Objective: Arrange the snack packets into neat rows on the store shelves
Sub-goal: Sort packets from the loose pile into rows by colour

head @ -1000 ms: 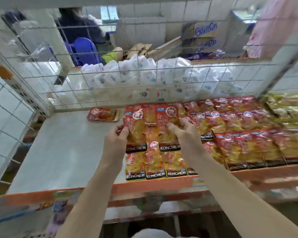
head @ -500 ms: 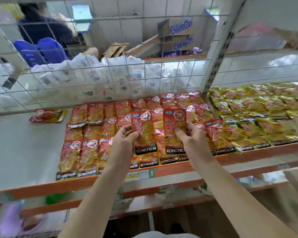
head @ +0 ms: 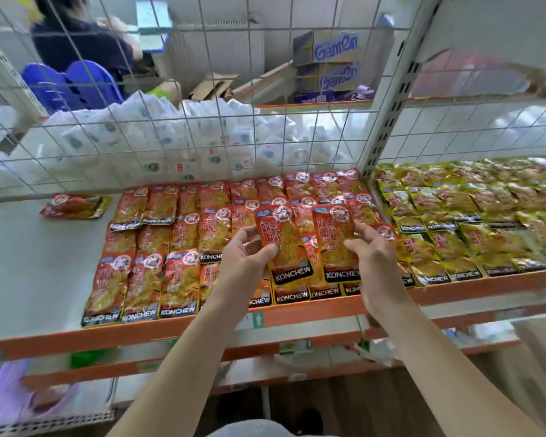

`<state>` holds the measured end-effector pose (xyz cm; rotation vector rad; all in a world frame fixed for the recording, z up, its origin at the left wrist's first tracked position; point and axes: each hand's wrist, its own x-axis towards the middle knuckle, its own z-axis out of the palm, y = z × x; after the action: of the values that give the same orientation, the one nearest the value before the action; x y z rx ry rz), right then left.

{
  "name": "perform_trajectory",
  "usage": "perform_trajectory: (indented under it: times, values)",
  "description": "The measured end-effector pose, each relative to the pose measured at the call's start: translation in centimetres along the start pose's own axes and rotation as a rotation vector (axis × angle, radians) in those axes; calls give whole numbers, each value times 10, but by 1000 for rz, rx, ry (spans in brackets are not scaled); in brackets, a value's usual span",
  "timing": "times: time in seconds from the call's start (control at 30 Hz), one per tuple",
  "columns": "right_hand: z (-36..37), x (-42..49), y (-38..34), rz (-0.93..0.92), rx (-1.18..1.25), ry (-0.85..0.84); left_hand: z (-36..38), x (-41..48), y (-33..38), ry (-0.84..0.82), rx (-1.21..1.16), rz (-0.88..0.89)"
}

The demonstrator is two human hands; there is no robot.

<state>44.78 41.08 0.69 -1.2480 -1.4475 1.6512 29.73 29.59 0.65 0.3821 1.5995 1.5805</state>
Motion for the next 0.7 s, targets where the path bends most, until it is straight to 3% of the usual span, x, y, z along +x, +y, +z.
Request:
perform_trajectory:
  times: [0.37,0.7]
  values:
    - [10,1,-5,-60,-98,135,-9,31,18,-101,126,150]
    - [36,-18,2,-117,-104,295,-34,47,13,-225,167,129]
